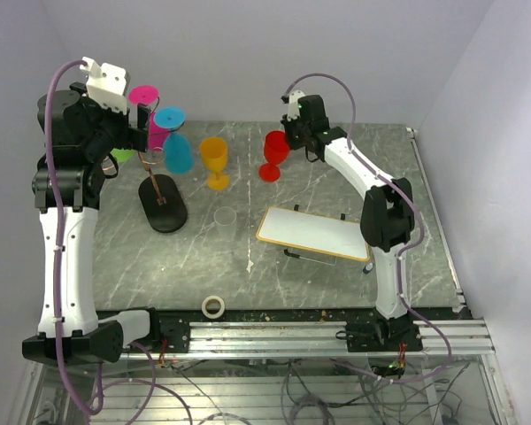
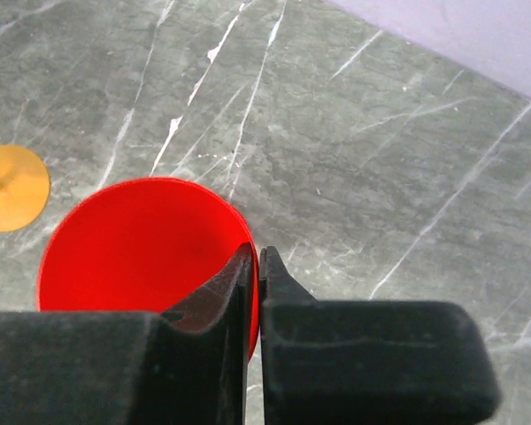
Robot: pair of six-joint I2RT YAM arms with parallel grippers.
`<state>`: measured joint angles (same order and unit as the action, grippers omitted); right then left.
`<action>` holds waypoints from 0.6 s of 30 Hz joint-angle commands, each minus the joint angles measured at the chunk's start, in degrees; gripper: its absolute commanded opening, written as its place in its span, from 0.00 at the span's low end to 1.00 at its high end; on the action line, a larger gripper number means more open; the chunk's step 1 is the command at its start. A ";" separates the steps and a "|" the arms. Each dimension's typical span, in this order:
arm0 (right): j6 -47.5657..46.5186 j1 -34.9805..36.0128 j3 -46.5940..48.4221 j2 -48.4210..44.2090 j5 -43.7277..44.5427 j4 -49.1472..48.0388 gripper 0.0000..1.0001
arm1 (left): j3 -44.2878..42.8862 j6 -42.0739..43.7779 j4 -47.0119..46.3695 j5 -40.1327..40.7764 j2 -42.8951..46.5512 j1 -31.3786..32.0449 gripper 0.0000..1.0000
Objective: Place the wine glass upside down on the wine glass rack
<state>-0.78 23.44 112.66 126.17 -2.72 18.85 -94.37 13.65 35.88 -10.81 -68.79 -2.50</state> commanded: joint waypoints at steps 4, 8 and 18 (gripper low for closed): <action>-2.27 -0.84 -0.92 -7.48 2.83 -0.20 0.00 | 0.41 0.33 -0.59 -2.01 1.36 -0.32 1.00; -2.26 -2.76 0.88 -11.49 2.05 0.42 0.00 | 0.88 0.36 -0.81 -2.73 1.88 -0.33 1.00; -0.96 -10.85 -3.72 -26.60 -5.53 -1.38 0.00 | -3.44 -3.71 0.17 -9.35 0.57 -0.02 0.96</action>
<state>-2.20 14.85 111.28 106.30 -4.51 20.32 -94.17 12.84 35.99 -15.57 -67.88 -2.50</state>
